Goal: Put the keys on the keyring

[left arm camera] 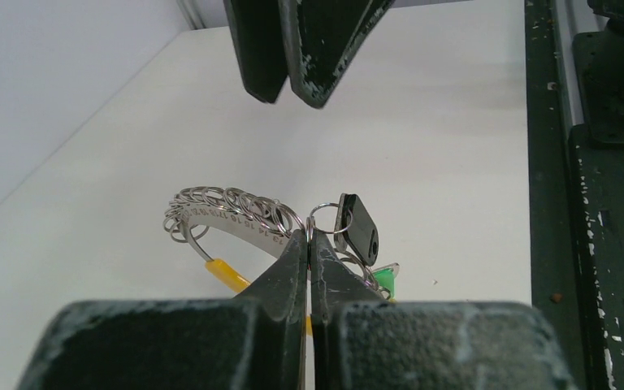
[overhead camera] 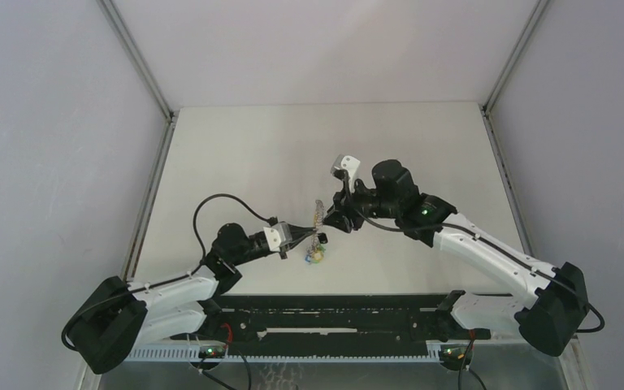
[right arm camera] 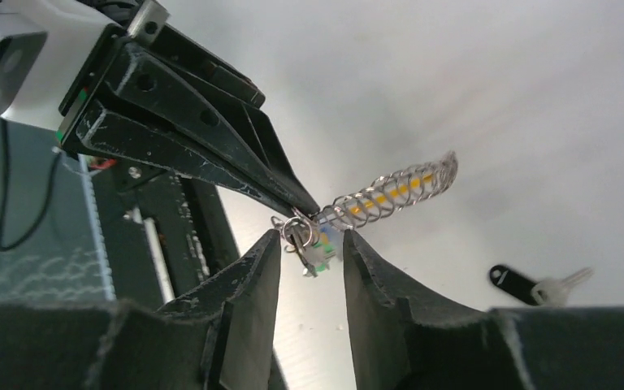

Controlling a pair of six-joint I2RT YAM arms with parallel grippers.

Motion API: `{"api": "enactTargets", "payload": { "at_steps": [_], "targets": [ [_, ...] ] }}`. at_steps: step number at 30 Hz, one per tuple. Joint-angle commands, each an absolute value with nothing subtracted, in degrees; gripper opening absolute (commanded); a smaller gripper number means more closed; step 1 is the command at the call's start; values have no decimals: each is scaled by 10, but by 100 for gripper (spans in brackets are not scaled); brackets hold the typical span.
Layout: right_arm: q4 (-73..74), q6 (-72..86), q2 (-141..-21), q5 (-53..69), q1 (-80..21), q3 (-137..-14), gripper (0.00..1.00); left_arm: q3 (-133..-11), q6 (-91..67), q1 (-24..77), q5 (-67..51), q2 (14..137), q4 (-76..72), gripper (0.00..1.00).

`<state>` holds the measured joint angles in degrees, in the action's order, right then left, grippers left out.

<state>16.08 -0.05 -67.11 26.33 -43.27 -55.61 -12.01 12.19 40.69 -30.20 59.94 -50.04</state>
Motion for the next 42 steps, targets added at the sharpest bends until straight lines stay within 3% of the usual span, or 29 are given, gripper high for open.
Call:
{"api": "enactTargets", "payload": {
  "at_steps": [1,10,25,31,36,42],
  "targets": [
    [129,136,-686,290,-419,-555,36,-121,130,404,-281,581,-550,0],
    [106,183,-740,348,-410,-555,34,-119,128,404,-279,581,-558,0],
    [122,174,-774,340,-403,-555,29,-116,128,405,-278,578,-562,0],
    [115,174,-777,352,-403,-556,20,-115,126,404,-277,577,-566,0],
    [123,168,-775,350,-400,-555,1,-109,125,404,-271,574,-579,0],
    [143,159,-768,344,-391,-555,0,-92,118,404,-255,569,-618,0]
  ]
}}
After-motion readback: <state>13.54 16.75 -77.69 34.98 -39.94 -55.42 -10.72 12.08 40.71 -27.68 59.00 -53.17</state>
